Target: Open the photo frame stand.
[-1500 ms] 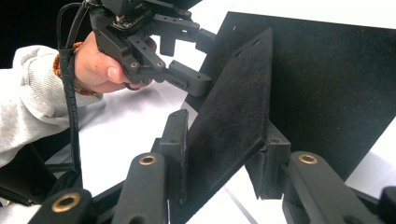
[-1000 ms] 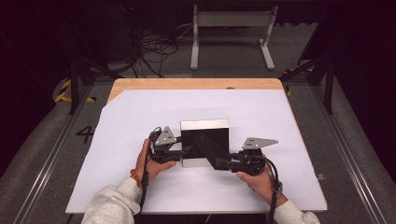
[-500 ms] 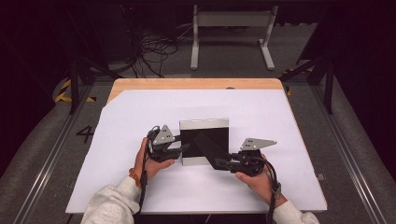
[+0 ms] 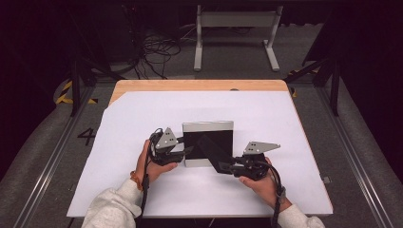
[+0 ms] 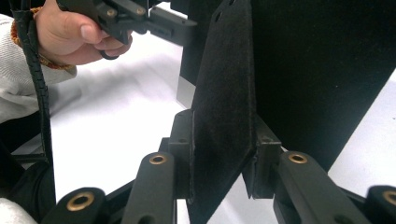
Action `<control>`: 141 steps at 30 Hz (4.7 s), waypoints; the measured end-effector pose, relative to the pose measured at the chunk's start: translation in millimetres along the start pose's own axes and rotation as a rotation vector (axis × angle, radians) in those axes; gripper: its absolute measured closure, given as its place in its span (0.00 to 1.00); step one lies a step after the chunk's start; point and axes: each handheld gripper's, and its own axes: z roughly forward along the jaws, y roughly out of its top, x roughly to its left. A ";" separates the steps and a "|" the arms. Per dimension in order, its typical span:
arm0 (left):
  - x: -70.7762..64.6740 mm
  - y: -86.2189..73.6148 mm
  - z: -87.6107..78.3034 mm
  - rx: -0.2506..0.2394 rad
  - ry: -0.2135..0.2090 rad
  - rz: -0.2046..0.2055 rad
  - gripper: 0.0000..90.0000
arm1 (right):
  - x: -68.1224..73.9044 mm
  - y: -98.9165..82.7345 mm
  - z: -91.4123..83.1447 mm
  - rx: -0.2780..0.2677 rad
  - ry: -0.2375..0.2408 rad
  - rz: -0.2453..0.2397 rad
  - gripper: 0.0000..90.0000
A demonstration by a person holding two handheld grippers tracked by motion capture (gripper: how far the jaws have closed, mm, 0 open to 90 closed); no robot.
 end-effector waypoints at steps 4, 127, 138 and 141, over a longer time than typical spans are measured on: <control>0.0 -5.5 6.0 0.042 -0.048 -0.005 0.55 | 1.2 -0.1 -0.4 0.000 0.003 -0.004 0.77; 0.7 2.5 22.7 0.028 -0.020 0.058 0.75 | 3.4 -5.1 -0.9 0.084 -0.158 -0.136 0.91; 0.3 2.0 22.8 0.027 -0.017 0.055 0.75 | 3.8 -5.5 -0.8 0.086 -0.167 -0.143 0.93; 0.4 2.0 22.8 0.027 -0.018 0.052 0.75 | 3.8 -5.5 -0.8 0.086 -0.167 -0.143 0.93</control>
